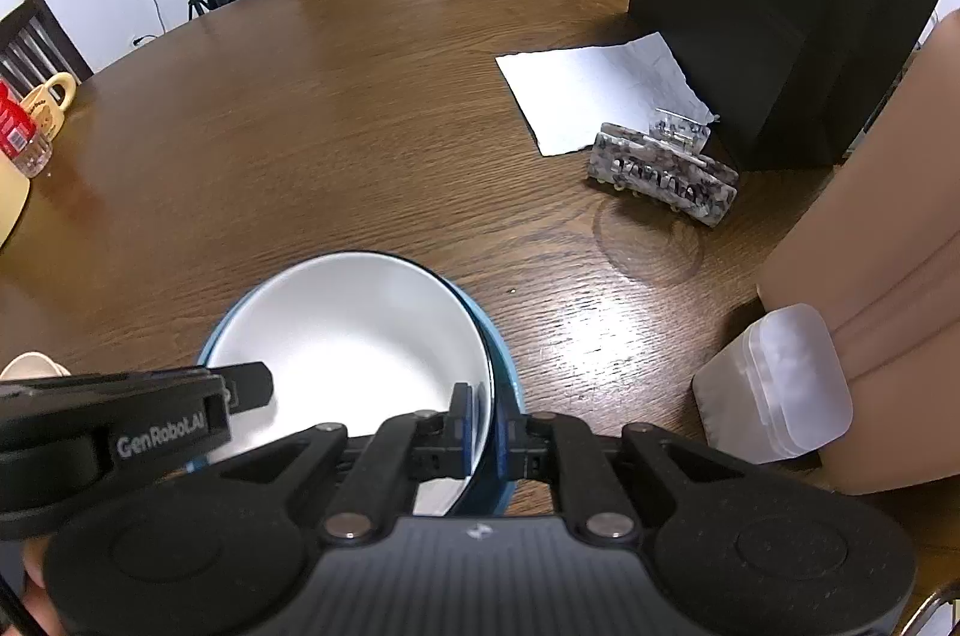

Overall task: Organize plates and bowls
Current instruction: 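Lower the white bowl into the blue bowl with both grippers, then open both grippers to release the white bowl rim, then withdraw both grippers up and back from the nested bowls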

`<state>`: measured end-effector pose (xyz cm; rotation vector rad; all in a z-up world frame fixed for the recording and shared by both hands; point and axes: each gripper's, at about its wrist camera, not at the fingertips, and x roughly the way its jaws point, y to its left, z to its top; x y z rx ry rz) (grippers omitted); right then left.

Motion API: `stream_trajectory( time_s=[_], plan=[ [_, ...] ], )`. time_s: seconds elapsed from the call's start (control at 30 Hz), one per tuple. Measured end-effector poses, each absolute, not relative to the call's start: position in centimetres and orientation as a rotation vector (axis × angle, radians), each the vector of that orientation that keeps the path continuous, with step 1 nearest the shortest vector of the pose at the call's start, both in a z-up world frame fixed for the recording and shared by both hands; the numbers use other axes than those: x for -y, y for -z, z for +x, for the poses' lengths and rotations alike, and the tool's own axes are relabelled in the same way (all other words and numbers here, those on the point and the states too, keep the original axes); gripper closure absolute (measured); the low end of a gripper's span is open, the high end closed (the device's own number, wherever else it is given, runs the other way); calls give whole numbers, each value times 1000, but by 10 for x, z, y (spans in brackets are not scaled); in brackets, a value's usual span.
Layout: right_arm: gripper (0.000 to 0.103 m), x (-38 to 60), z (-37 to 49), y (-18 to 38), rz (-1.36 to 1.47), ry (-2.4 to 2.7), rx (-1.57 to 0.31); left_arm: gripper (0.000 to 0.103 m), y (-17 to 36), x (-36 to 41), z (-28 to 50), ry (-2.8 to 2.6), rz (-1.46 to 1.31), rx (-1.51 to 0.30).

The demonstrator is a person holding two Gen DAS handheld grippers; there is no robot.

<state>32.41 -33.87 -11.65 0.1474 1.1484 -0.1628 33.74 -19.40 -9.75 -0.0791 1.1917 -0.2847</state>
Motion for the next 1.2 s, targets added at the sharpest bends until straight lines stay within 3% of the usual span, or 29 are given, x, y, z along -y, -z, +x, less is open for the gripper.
stream_trajectory(
  time_s=[0.2,0.37,0.43,0.6,0.73,0.87,1.03,1.2],
  plan=[
    [95,342,326,117,171,161,-1152,91,98,194,338,296,-79,-1196],
    [86,349,329,116,244,146,-1172,88,94,191,338,301,-90,-1206],
    [84,352,329,112,268,140,-1170,71,89,190,338,302,-87,-1197],
    [65,358,324,94,299,125,-1140,53,73,183,334,315,-82,-1163],
    [41,362,313,78,301,123,-1103,28,56,174,329,325,-67,-1117],
    [15,365,296,65,291,128,-1070,18,43,157,325,327,-62,-1077],
    [9,364,268,50,264,129,-1031,2,30,137,303,329,-57,-973],
    [2,358,231,35,232,123,-969,0,25,124,264,336,-24,-884]
  ],
)
